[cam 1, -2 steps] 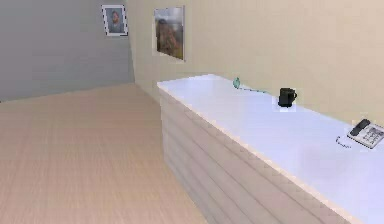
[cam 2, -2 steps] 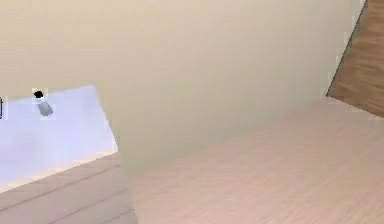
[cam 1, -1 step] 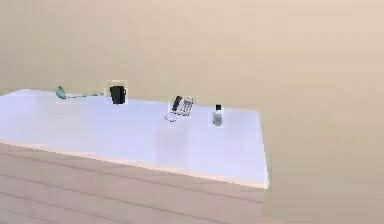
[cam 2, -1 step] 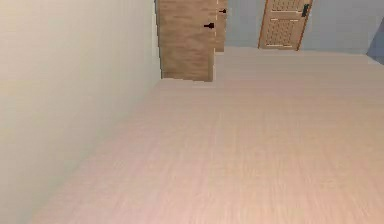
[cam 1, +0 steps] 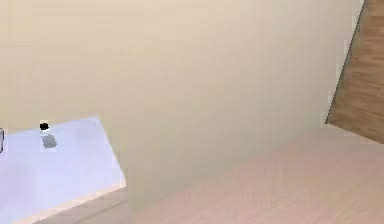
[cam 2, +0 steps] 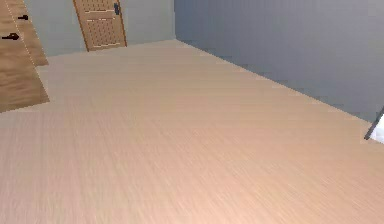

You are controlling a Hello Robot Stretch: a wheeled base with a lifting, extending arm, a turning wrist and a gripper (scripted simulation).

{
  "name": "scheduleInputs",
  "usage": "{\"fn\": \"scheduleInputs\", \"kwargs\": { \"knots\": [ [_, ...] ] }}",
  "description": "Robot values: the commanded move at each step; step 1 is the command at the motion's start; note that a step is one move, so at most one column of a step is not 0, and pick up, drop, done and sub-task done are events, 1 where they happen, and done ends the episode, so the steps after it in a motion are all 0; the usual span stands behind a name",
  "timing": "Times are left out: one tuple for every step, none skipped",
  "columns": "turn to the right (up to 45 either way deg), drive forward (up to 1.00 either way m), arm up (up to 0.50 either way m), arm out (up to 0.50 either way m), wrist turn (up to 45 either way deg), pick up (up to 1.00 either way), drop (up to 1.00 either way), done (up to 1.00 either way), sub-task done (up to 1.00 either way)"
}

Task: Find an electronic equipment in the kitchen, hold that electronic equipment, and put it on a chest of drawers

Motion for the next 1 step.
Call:
{"fn": "scheduleInputs", "kwargs": {
  "knots": [
    [0.0, 0.65, 0.0, 0.0, 0.0, 0.0, 0.0, 0.0, 0.0]
  ]
}}
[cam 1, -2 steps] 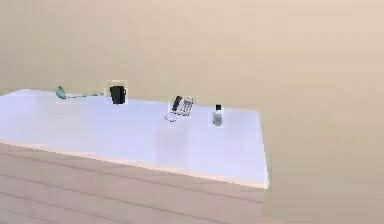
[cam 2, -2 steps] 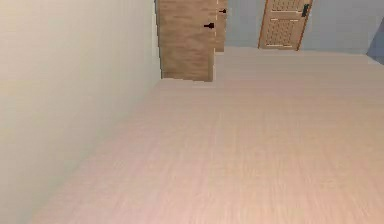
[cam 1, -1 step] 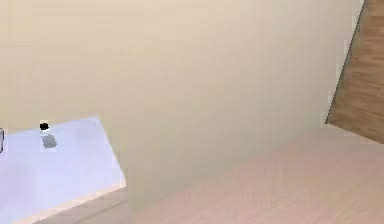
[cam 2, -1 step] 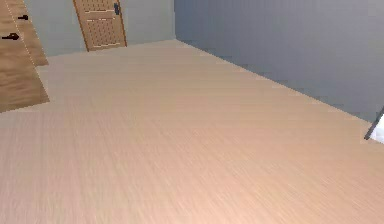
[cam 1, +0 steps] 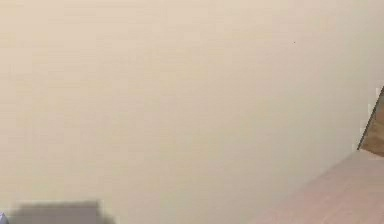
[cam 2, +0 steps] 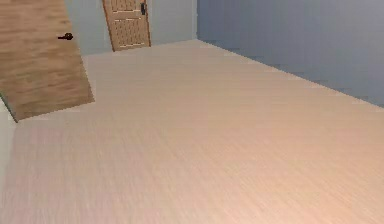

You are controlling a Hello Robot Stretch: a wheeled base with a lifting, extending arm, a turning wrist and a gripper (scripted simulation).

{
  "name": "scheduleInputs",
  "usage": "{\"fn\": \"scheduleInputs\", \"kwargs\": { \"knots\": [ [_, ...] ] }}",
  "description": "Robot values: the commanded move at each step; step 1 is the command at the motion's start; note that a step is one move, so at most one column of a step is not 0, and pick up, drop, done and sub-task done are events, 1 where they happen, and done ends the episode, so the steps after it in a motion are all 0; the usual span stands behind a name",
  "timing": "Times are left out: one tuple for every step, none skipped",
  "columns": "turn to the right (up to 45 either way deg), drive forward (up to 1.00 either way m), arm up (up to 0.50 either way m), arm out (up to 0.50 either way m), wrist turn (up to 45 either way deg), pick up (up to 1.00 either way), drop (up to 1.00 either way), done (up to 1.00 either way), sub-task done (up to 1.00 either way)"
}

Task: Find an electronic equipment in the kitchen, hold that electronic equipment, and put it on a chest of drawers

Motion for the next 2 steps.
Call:
{"fn": "scheduleInputs", "kwargs": {
  "knots": [
    [-27.0, 0.0, 0.0, 0.0, 0.0, 0.0, 0.0, 0.0, 0.0],
    [0.0, 0.45, 0.0, 0.0, 0.0, 0.0, 0.0, 0.0, 0.0]
  ]
}}
